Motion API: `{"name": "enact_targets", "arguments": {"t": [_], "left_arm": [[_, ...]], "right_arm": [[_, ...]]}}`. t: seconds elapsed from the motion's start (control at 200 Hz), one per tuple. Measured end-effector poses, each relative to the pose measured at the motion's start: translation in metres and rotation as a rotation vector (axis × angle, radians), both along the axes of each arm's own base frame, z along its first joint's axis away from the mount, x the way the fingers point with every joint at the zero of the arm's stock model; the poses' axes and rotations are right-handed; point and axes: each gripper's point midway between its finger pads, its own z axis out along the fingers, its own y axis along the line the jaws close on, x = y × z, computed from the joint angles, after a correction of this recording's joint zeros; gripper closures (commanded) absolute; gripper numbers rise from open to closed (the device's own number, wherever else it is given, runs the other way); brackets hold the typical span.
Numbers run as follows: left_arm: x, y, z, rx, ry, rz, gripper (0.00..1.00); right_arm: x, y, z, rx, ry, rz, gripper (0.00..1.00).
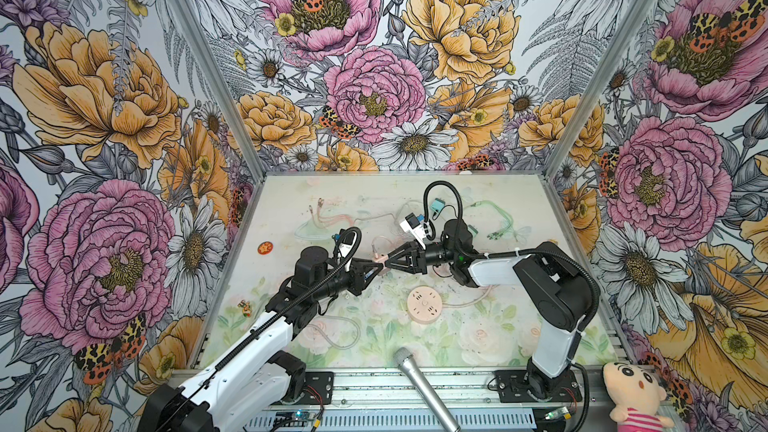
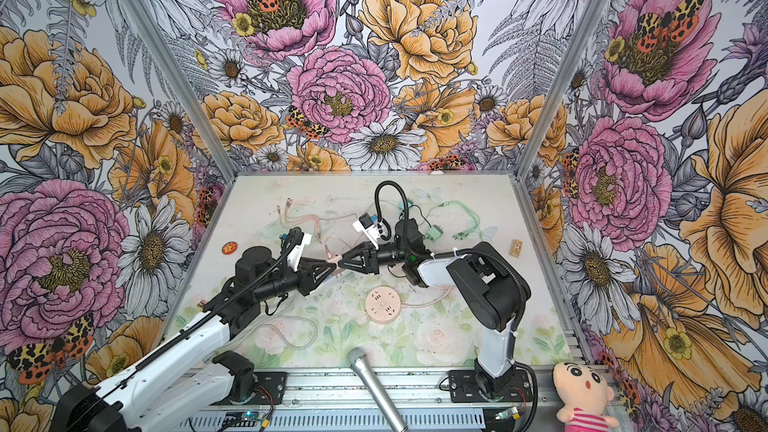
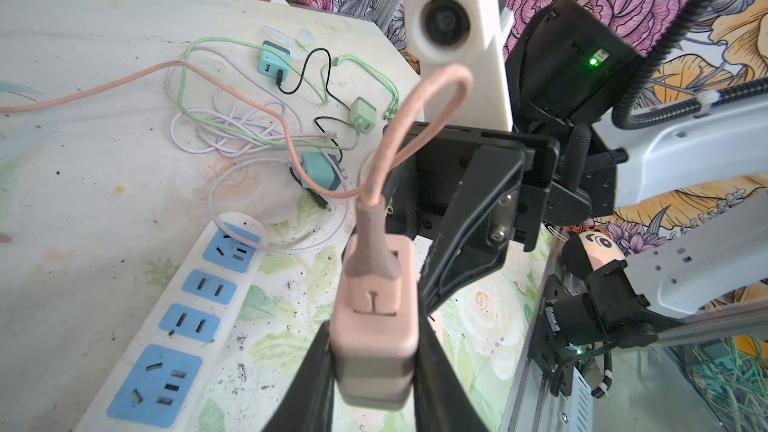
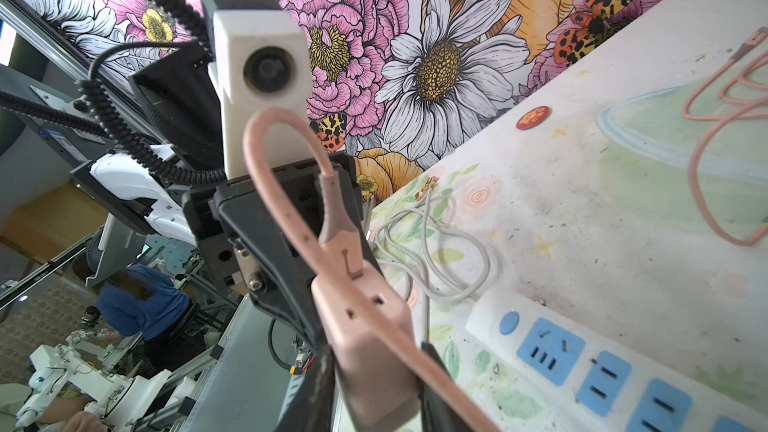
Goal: Insert the plug
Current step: 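Move the left gripper to the pink charger held by the right gripper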
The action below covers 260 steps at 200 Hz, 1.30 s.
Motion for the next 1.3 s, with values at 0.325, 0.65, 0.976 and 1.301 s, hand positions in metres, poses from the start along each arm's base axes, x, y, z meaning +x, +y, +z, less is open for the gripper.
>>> {"name": "enact_targets", "arguments": {"t": [0.325,0.65,0.976,1.301], "left_arm": [[0.004,-0.002,0.005,-0.024,-0.012,-0.01,0.96],[0.003,-0.01,0.011,-0.051,-0.021,-0.04,0.96],[0.003,-0.014,0.012,-0.05,-0.024,-0.051,0.62],[0.003,-0.004,0.063,0.111,0.022,-0.039,0.52]], "right_arm": [[-0.002,-0.002,-0.004,-0.009,0.024,0.005,0.65],[-0.01,-0.001,-0.002,0.002,0.021,0.04,0.84],[-0.012,-0.005,-0.001,0.015,0.024,0.039,1.0],[-0.021,-0.004,-0.014,-0.083,-0.009,0.04,1.0]]}}
